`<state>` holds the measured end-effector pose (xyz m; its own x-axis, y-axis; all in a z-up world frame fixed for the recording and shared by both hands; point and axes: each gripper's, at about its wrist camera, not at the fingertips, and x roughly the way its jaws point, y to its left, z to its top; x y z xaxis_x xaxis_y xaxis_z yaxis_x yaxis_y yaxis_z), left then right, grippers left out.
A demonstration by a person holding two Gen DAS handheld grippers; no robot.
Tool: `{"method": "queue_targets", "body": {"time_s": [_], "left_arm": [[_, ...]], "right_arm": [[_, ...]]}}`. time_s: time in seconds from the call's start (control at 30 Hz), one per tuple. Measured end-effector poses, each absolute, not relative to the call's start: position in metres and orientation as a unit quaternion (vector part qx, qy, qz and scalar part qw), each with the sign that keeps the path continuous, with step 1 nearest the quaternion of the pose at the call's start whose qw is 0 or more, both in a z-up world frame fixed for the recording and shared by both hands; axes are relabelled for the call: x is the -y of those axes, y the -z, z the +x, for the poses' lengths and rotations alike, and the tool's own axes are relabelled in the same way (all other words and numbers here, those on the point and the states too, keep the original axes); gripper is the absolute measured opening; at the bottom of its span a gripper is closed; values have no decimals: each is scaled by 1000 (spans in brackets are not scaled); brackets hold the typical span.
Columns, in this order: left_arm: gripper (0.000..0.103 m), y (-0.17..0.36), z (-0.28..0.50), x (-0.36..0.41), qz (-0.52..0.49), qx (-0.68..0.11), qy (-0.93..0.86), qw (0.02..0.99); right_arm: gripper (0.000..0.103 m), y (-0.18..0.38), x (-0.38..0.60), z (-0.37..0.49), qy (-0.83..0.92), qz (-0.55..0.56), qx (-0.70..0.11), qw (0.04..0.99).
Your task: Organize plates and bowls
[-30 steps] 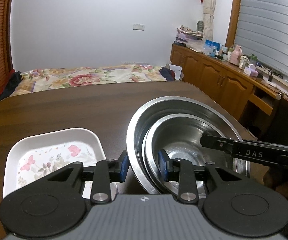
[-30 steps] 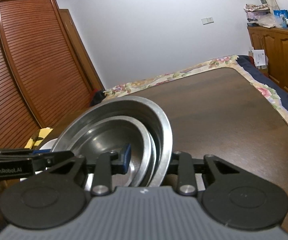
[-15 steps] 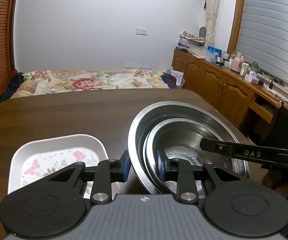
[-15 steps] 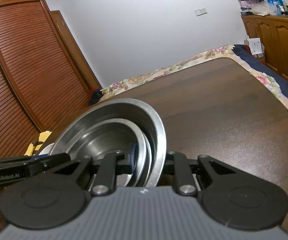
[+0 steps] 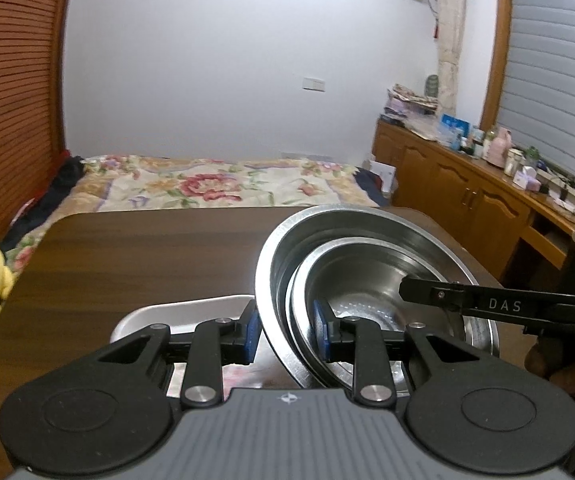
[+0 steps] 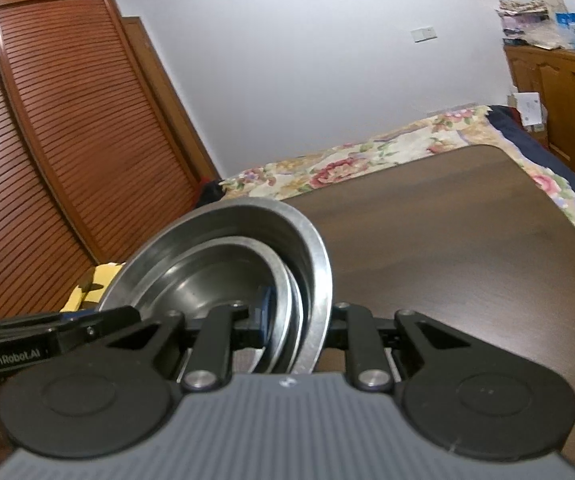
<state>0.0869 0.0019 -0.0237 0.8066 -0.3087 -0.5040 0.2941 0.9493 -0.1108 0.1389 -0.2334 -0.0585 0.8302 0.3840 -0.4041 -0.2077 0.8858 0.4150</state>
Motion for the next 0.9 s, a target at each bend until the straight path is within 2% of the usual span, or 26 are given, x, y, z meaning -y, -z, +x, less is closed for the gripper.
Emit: {"method": "queue_targets", "body": {"time_s": [0.43, 0.9], "left_arm": [[30, 29, 80, -60, -50, -271, 104, 956], [30, 45, 88, -75, -67, -294, 85, 950]], "right_arm": [[21, 49, 178, 157, -214, 146, -263, 929], [21, 54, 145, 168, -238, 120, -296, 917]]}}
